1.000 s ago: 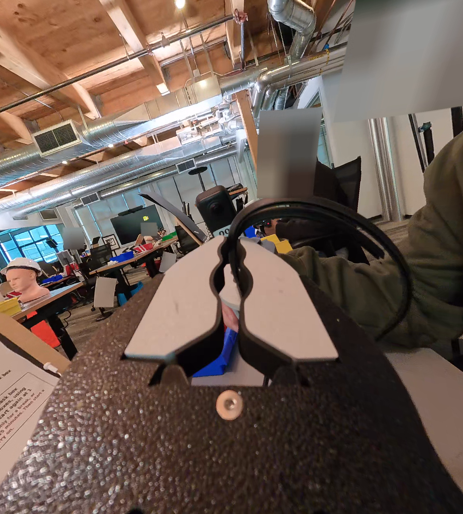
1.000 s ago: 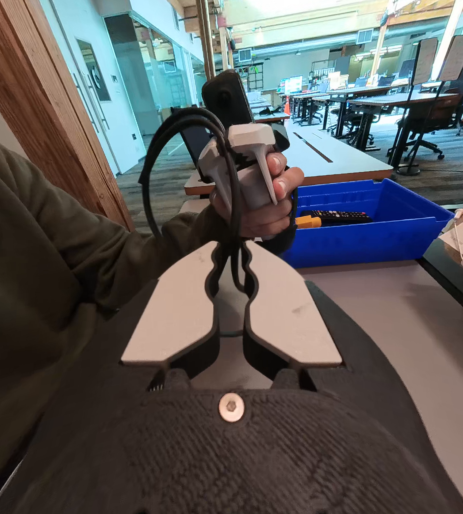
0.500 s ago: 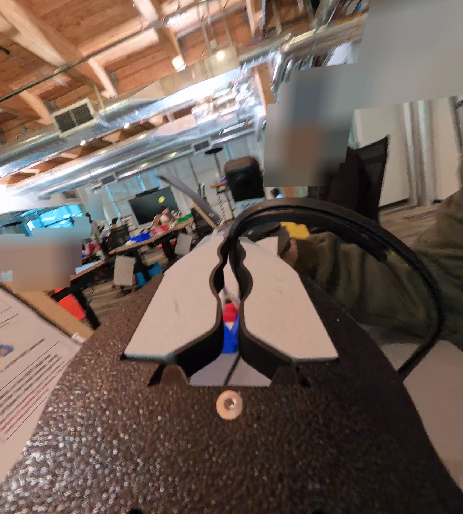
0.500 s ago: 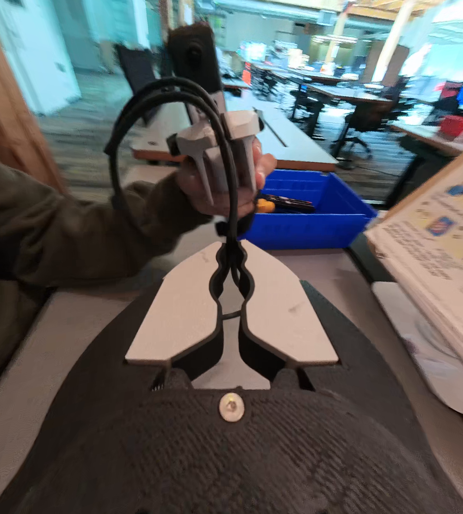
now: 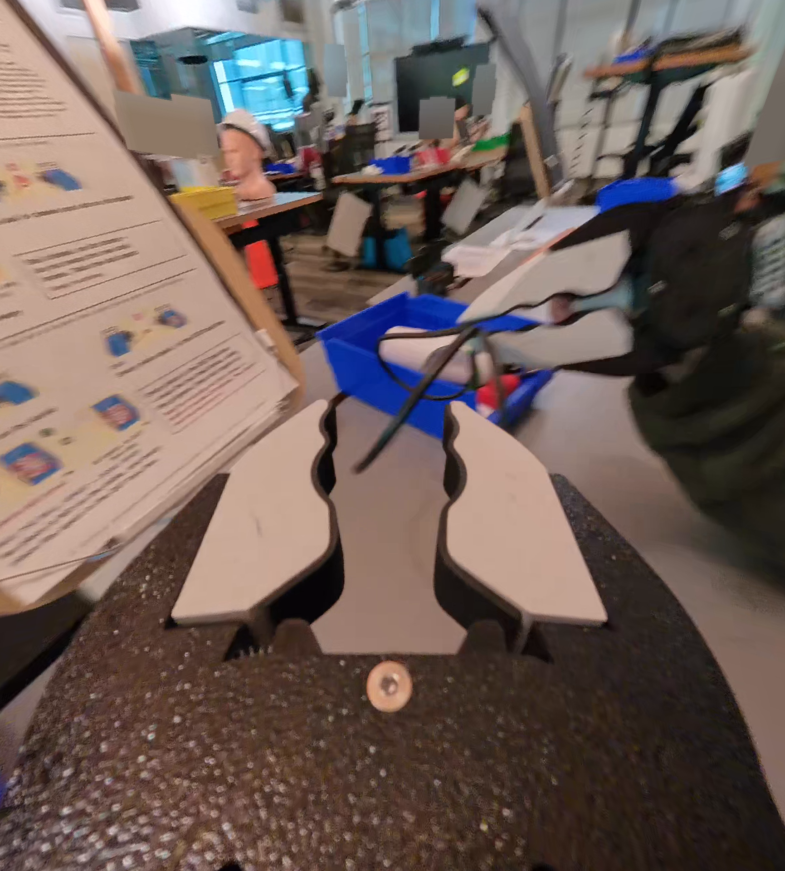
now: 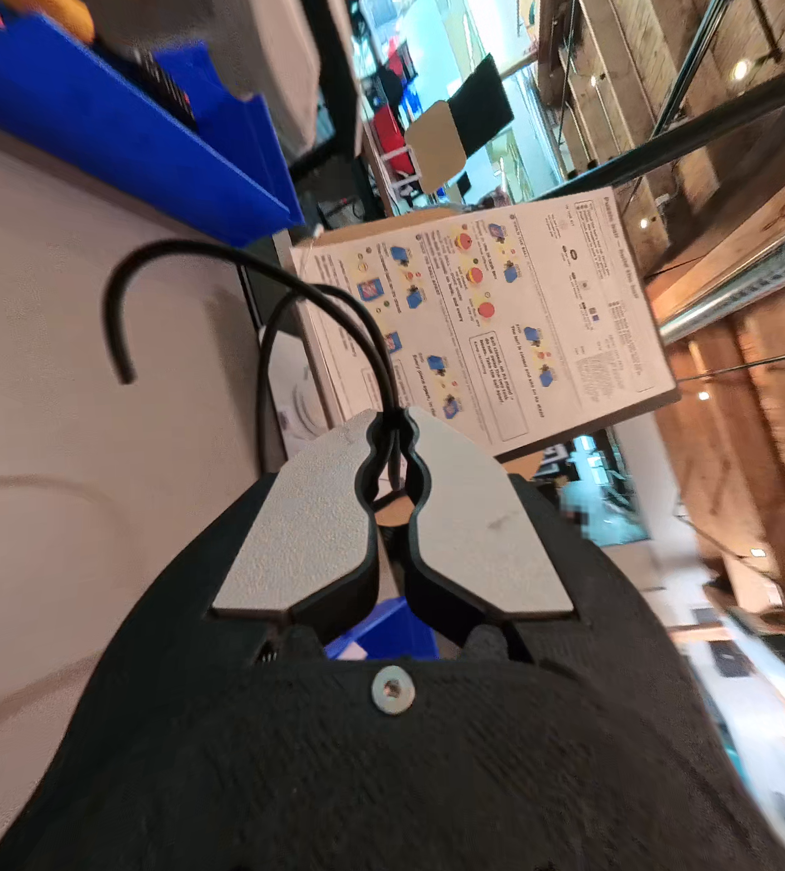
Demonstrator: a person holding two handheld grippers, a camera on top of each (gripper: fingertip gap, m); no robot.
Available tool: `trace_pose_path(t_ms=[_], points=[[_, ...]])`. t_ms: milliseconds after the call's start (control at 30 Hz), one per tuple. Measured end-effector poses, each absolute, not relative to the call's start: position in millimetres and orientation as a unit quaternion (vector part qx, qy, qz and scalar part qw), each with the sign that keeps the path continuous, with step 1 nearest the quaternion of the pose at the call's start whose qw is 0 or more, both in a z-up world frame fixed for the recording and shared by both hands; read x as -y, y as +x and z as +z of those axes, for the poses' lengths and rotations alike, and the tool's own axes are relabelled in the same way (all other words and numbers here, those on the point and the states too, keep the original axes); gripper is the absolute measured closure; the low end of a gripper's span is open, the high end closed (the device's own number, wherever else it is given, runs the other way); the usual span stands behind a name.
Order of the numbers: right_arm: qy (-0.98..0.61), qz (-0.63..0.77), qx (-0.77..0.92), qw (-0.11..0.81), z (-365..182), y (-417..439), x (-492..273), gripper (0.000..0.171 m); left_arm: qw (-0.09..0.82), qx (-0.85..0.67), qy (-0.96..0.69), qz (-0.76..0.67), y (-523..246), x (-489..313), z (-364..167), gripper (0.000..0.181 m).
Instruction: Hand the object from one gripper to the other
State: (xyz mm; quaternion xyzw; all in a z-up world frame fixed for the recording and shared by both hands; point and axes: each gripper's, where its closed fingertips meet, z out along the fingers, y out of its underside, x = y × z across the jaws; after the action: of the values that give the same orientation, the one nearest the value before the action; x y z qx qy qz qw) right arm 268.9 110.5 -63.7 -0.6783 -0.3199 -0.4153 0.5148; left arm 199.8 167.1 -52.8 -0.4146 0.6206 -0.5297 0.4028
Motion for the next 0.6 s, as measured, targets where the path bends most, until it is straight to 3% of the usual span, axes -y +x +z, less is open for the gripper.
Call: trace_pose_path(t_ms=[33, 267, 433, 600], points=[[-0.673, -0.433, 0.33, 0.5, -65.6, 269.3, -112.0, 0.165, 0.384, -0.623, -0.41, -0.544, 199.3, -155.9, -50.8, 0.139], [-0.652, -0.495, 0.395, 0.416, -80.8, 259.3, -123.3, 0.165, 0.407, -0.693, -0.416, -0.426, 222.3, -130.6, -82.5, 0.136], [-0.641, -0.504, 0.41, 0.408, -81.1, 248.2, -128.7, 0.165, 0.412, -0.719, -0.419, -0.372, 227.9, -127.5, -97.9, 0.145], [-0.643, -0.501, 0.412, 0.408, -81.5, 246.4, -129.0, 0.165, 0.431, -0.729, -0.411, -0.338, 230.3, -130.9, -100.7, 0.168]])
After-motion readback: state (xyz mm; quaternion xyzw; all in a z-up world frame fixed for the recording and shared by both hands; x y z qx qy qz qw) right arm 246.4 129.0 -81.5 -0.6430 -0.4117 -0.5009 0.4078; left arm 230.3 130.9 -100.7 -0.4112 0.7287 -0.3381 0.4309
